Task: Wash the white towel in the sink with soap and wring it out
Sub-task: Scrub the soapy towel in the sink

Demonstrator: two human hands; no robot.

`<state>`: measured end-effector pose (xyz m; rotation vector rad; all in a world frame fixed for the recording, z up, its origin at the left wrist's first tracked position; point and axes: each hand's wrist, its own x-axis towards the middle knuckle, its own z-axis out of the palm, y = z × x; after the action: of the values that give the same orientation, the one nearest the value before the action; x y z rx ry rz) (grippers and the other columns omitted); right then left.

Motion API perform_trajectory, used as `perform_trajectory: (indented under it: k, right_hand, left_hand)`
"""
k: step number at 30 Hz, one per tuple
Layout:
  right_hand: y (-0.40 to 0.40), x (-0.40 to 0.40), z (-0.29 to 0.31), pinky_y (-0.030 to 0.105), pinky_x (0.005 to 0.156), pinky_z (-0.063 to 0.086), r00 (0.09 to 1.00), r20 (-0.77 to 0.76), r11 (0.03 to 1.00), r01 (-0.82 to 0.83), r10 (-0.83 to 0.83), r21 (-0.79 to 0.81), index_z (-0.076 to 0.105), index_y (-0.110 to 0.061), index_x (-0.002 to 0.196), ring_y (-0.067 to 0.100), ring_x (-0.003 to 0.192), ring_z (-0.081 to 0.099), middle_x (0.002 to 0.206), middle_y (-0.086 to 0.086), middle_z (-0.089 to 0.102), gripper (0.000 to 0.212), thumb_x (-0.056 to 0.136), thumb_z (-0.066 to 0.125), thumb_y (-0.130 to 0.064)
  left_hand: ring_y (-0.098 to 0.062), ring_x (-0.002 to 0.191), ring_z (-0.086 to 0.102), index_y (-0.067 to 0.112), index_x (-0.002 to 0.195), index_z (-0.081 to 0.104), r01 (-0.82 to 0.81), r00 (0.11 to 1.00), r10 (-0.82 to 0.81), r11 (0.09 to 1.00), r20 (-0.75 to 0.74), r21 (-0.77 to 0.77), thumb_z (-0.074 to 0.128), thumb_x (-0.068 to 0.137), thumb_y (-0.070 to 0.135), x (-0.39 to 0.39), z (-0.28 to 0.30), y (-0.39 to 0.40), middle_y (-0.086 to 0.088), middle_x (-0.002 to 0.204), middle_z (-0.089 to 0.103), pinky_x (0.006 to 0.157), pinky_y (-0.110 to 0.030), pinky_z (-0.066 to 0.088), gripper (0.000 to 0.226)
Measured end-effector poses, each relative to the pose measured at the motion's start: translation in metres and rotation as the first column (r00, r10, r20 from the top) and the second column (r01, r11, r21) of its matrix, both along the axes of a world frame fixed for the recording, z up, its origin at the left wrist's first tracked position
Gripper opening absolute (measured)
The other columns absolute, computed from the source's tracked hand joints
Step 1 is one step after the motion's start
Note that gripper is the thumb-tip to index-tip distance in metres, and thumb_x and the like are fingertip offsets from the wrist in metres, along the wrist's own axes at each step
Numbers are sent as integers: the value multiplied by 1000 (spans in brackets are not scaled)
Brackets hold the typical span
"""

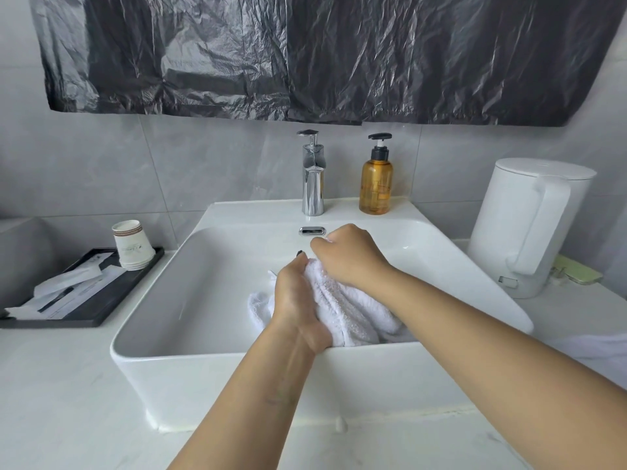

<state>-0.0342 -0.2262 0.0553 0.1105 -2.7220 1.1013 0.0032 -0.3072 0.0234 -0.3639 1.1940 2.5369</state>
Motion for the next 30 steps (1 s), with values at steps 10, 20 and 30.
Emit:
perform_trajectory:
  k: [10,20,30]
  right_hand:
    - [-8,33,-2,31,48,21,994,-52,985,-91,100,144,28,-17,50,21,53,30,51,-2,32,44,87,49,-28]
    - [-3,12,-2,32,49,22,999,-37,998,-10,12,65,29,-18,53,22,56,30,53,1,32,41,88,48,-27]
    - [-4,13,-2,31,49,22,994,-108,994,10,2,111,30,-16,52,22,54,32,53,2,34,42,89,47,-28]
  left_hand:
    - [-26,62,66,12,56,69,-92,993,88,995,79,43,41,99,37,-10,-8,-5,-11,59,65,70,-35,45,57]
    - [-34,95,69,12,94,72,-41,998,39,999,45,35,44,96,48,-3,-3,-5,-17,98,73,94,-41,49,46]
    - [-32,86,63,12,96,65,58,996,-54,996,-68,66,43,94,38,-2,-2,-4,-15,85,63,81,-38,46,34]
